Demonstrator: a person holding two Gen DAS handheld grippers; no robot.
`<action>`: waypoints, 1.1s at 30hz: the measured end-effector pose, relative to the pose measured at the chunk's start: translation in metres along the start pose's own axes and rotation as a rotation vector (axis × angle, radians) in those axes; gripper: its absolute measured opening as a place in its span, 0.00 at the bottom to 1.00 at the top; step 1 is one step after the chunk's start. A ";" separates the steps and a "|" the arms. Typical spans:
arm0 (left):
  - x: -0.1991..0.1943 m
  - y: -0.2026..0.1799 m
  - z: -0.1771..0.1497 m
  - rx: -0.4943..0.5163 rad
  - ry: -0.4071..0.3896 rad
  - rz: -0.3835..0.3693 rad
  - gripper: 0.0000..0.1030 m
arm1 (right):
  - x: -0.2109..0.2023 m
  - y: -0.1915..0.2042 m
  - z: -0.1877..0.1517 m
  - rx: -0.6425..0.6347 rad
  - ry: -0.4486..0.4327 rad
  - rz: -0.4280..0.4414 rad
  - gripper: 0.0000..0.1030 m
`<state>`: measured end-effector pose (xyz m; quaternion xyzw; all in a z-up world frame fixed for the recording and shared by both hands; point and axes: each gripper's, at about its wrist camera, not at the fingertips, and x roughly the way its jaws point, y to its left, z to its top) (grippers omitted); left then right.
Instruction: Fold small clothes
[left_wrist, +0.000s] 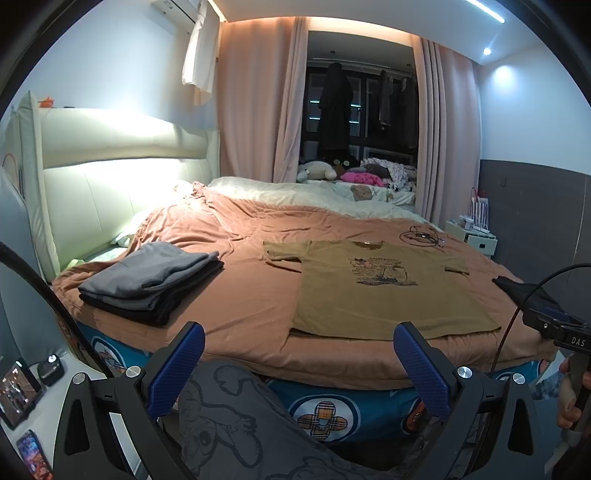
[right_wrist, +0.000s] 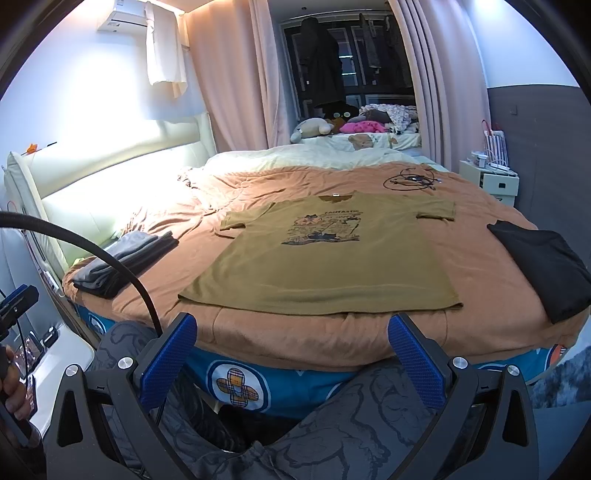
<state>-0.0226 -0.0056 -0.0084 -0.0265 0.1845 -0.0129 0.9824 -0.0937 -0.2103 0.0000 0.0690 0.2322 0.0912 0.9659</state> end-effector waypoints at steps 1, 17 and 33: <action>0.000 0.000 0.000 0.001 -0.001 -0.002 1.00 | 0.000 0.000 0.000 0.000 0.000 0.000 1.00; -0.006 -0.001 -0.001 0.006 -0.016 -0.013 1.00 | 0.000 0.001 -0.003 -0.002 -0.001 -0.002 1.00; -0.004 0.000 0.000 -0.009 -0.007 -0.024 1.00 | -0.002 -0.001 -0.002 0.007 0.000 0.003 1.00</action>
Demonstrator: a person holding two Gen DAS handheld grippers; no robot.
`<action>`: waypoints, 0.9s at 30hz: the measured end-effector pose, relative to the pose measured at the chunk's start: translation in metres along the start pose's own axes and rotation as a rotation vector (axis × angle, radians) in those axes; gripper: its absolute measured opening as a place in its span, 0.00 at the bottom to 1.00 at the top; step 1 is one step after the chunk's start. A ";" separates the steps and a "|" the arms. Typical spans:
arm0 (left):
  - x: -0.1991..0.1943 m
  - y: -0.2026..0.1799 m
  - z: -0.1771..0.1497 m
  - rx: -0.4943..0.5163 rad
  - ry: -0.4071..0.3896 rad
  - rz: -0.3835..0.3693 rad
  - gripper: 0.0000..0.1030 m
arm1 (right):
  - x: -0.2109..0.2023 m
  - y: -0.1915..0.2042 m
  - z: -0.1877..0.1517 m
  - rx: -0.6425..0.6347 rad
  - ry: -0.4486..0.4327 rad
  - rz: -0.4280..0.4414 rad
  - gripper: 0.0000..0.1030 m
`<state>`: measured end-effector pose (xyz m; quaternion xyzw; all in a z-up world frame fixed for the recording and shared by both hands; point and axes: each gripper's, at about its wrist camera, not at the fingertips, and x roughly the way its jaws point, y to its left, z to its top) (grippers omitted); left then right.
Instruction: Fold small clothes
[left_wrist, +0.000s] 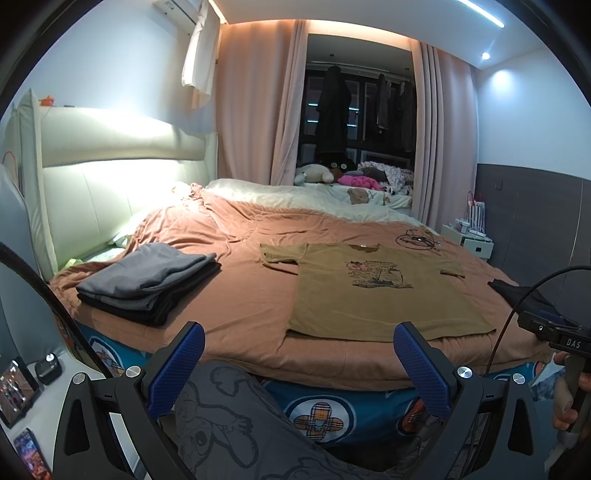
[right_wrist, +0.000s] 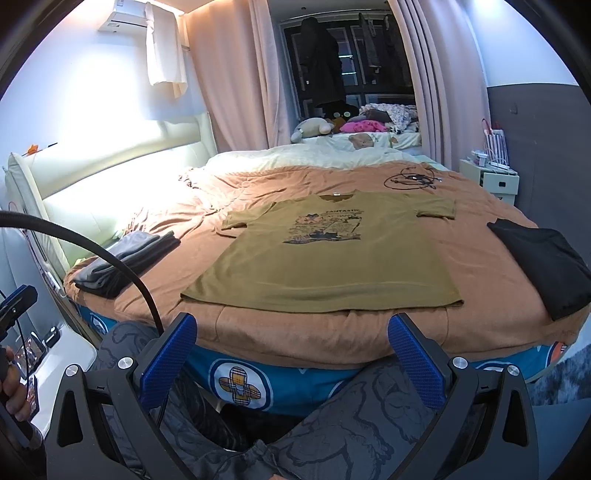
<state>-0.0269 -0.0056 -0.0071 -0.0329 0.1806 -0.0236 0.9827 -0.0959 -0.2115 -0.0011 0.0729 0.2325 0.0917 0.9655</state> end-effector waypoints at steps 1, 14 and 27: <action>0.001 0.001 0.000 -0.007 0.004 -0.006 1.00 | 0.000 0.001 -0.001 0.001 0.001 -0.002 1.00; 0.039 0.005 0.022 -0.040 0.043 -0.052 1.00 | 0.016 -0.008 0.027 0.014 -0.012 -0.010 1.00; 0.154 0.027 0.060 -0.073 0.130 -0.018 1.00 | 0.118 -0.031 0.078 0.019 0.036 0.005 1.00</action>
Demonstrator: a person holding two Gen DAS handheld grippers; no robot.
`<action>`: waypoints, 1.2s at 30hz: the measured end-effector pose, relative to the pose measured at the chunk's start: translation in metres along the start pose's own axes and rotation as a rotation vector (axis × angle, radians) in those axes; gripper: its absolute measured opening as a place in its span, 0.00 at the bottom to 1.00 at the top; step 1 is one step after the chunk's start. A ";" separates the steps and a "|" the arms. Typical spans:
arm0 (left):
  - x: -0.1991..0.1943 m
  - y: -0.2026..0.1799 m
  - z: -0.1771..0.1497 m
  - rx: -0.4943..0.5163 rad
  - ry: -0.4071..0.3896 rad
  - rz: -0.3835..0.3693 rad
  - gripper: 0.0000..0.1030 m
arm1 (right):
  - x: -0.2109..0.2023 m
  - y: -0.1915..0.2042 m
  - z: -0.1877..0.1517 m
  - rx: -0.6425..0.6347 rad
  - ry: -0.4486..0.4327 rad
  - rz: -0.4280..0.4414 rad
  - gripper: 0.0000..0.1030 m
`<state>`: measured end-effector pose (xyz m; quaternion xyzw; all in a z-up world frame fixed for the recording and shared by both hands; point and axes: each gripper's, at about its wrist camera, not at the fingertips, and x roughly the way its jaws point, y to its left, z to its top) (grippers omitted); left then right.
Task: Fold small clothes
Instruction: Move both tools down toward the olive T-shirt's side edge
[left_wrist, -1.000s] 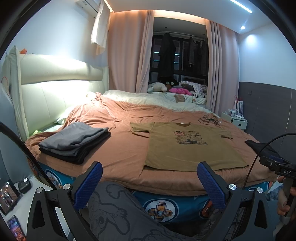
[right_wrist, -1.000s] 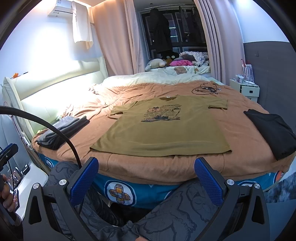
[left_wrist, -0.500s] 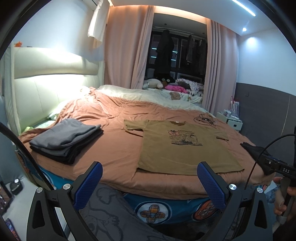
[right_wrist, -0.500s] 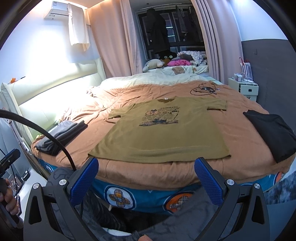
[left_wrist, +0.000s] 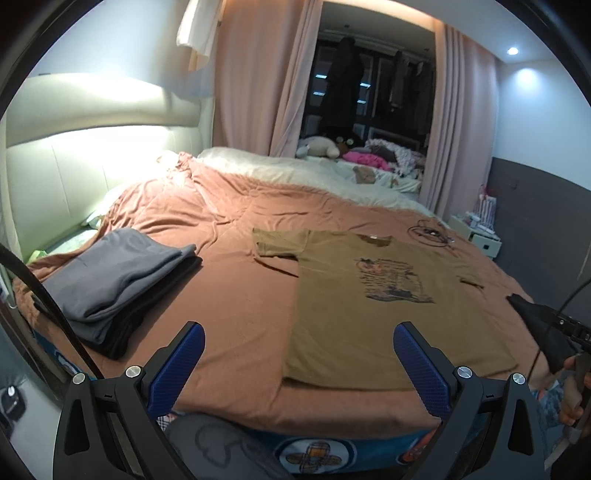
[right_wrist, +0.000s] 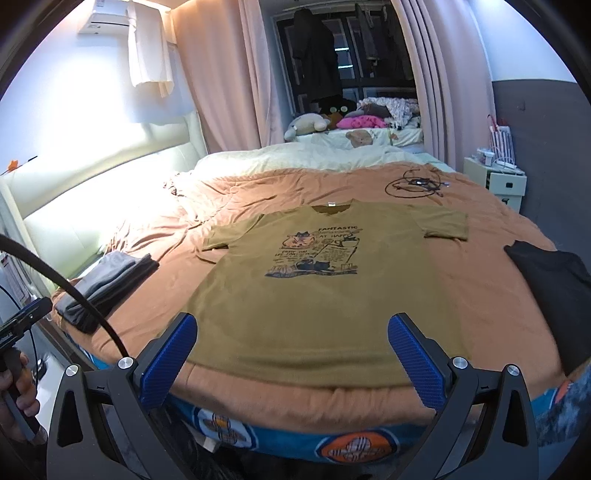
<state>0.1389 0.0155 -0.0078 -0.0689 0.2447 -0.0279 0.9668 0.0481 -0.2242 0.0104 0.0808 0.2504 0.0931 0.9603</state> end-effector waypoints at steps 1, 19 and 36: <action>0.010 0.002 0.004 -0.004 0.005 0.005 1.00 | 0.007 -0.002 0.004 0.007 0.006 0.007 1.00; 0.178 0.035 0.086 -0.070 0.120 0.014 0.90 | 0.171 -0.013 0.098 0.031 0.129 0.023 0.88; 0.312 0.077 0.142 -0.158 0.236 -0.015 0.71 | 0.310 -0.011 0.158 0.079 0.218 0.077 0.62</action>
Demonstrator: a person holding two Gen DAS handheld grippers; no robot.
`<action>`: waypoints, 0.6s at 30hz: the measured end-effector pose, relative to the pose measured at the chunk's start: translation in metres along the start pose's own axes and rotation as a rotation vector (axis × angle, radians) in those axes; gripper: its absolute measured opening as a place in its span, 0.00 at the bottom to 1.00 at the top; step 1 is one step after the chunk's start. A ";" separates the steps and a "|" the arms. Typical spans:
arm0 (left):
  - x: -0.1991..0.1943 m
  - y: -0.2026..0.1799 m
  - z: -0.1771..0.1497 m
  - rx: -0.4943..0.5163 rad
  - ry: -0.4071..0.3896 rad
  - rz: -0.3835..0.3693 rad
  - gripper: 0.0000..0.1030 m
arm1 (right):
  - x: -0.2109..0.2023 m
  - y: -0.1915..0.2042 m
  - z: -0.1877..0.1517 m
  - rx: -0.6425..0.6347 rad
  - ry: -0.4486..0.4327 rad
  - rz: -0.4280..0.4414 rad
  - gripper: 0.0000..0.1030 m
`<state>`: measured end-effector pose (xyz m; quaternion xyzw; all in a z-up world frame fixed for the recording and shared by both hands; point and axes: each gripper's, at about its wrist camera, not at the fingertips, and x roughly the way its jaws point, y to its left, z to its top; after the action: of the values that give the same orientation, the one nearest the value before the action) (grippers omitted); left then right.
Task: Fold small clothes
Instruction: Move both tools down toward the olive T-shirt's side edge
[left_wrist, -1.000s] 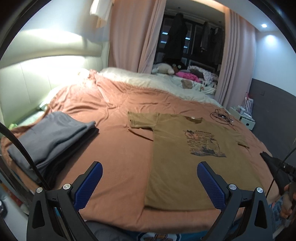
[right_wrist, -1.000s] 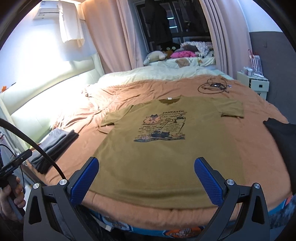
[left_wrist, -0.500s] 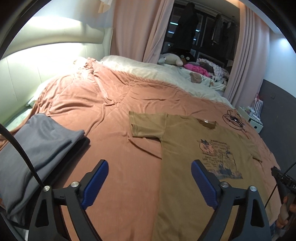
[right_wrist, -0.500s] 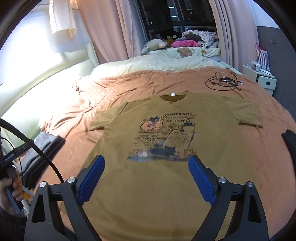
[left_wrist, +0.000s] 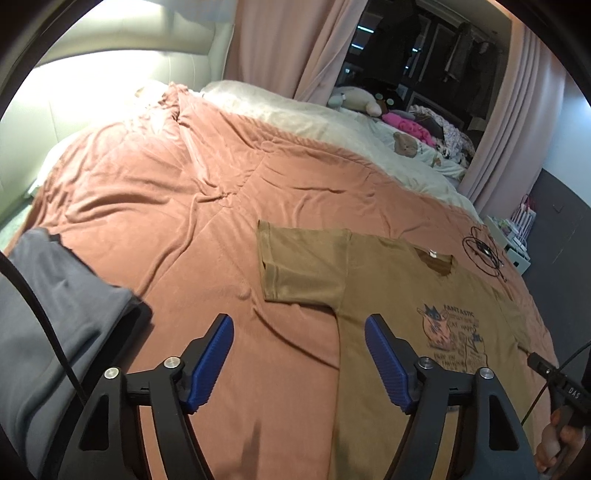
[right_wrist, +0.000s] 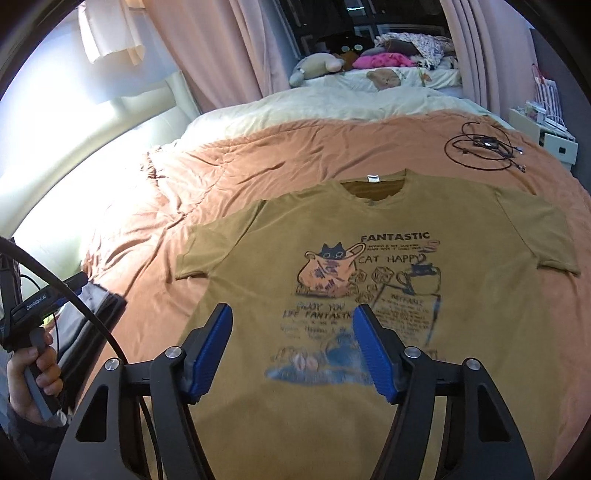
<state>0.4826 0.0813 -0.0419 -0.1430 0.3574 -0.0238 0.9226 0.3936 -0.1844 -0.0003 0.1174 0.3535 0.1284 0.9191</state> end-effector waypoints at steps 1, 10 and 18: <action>0.007 0.002 0.004 -0.005 0.008 -0.003 0.69 | 0.005 0.000 0.004 0.003 0.002 -0.003 0.62; 0.083 0.026 0.036 -0.050 0.085 -0.040 0.58 | 0.084 0.013 0.036 0.034 0.044 0.050 0.51; 0.152 0.044 0.055 -0.102 0.160 -0.067 0.49 | 0.151 0.021 0.052 0.044 0.103 0.085 0.37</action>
<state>0.6294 0.1148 -0.1144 -0.1993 0.4256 -0.0476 0.8814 0.5338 -0.1225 -0.0501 0.1456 0.3977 0.1653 0.8907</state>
